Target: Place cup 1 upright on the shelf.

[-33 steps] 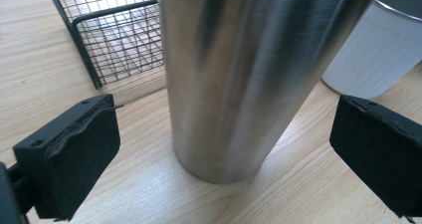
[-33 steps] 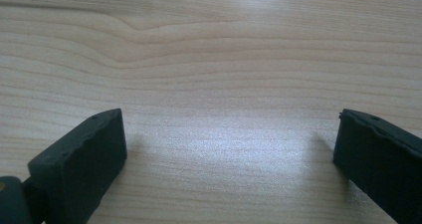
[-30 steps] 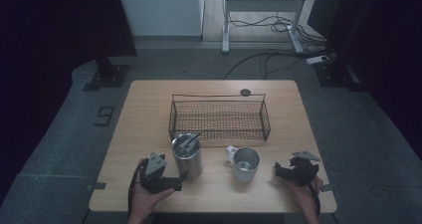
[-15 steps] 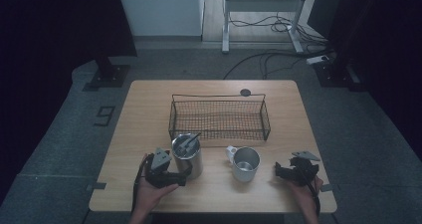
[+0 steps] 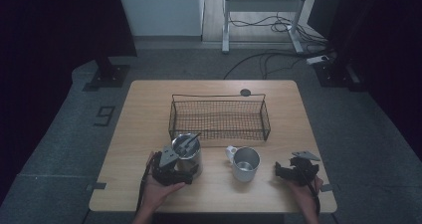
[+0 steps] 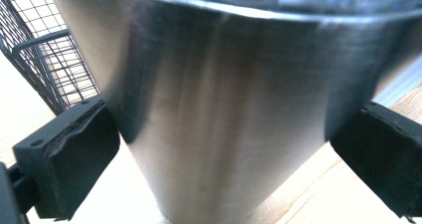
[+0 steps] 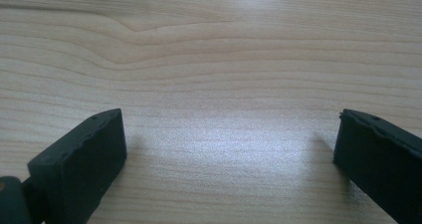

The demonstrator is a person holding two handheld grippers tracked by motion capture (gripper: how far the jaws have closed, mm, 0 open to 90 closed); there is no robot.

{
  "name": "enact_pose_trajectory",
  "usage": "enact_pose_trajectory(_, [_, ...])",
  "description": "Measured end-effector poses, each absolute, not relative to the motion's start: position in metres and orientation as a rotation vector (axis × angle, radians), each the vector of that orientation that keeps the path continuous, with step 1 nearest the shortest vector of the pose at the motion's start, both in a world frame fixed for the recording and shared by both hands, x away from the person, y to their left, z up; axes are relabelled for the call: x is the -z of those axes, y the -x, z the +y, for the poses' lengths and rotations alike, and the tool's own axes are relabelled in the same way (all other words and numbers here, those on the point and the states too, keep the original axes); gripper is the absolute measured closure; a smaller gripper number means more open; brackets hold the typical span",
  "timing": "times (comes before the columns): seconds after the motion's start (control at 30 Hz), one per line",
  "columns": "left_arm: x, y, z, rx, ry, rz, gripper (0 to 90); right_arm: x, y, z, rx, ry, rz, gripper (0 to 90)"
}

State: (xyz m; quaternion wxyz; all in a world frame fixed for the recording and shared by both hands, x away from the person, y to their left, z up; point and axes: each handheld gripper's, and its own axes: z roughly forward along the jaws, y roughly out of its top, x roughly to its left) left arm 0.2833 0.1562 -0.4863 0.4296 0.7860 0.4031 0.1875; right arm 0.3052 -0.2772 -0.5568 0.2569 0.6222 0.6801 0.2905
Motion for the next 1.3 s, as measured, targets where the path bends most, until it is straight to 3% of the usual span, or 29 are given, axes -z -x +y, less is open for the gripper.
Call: enact_pose_trajectory(1.3, [0.491, -0.299, 0.145, -0.550, -1.881, 0.945, 4.0, 0.557, -0.305, -0.277, -0.789, -1.688, 1.845, 0.0])
